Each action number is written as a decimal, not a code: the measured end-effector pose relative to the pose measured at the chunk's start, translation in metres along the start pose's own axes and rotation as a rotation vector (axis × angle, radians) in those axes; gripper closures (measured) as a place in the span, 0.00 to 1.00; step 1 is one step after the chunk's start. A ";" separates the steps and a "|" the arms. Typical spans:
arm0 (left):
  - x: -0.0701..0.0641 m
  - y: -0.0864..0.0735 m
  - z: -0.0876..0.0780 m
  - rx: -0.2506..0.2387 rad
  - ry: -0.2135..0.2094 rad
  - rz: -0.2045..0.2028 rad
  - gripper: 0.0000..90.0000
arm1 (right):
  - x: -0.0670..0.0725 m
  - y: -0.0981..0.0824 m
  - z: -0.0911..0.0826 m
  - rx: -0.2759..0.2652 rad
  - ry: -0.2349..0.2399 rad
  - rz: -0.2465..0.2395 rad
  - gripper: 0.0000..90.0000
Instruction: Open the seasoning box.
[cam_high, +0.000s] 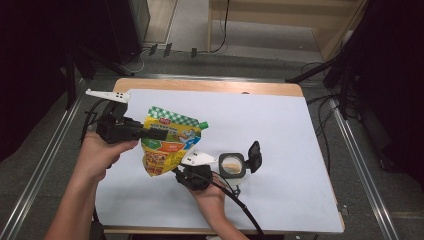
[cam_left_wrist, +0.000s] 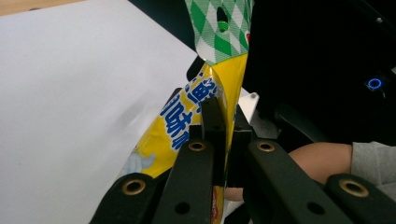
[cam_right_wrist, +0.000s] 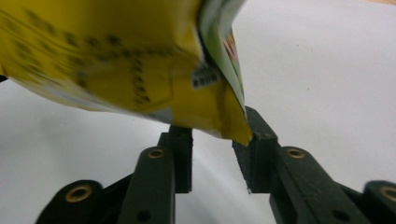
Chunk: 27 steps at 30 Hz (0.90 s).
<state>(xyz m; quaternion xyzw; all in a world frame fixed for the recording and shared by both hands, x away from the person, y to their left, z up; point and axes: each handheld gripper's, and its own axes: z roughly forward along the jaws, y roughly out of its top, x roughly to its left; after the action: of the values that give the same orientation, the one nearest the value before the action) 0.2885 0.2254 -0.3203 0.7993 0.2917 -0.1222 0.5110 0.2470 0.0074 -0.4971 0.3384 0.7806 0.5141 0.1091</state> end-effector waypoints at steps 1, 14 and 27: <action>-0.002 0.001 0.000 -0.003 -0.009 0.001 1.00 | -0.002 -0.002 0.002 -0.001 -0.007 0.011 0.85; 0.005 -0.002 0.012 0.013 0.014 -0.043 1.00 | 0.001 -0.007 -0.001 -0.014 0.032 -0.016 0.81; -0.002 -0.001 0.040 0.080 0.134 0.003 0.96 | 0.021 -0.007 -0.017 0.005 0.035 -0.210 0.72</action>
<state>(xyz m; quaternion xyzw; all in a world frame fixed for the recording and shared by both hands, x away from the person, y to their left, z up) 0.2908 0.1894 -0.3377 0.8260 0.3187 -0.0793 0.4582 0.2196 0.0074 -0.4918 0.2459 0.8149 0.5036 0.1476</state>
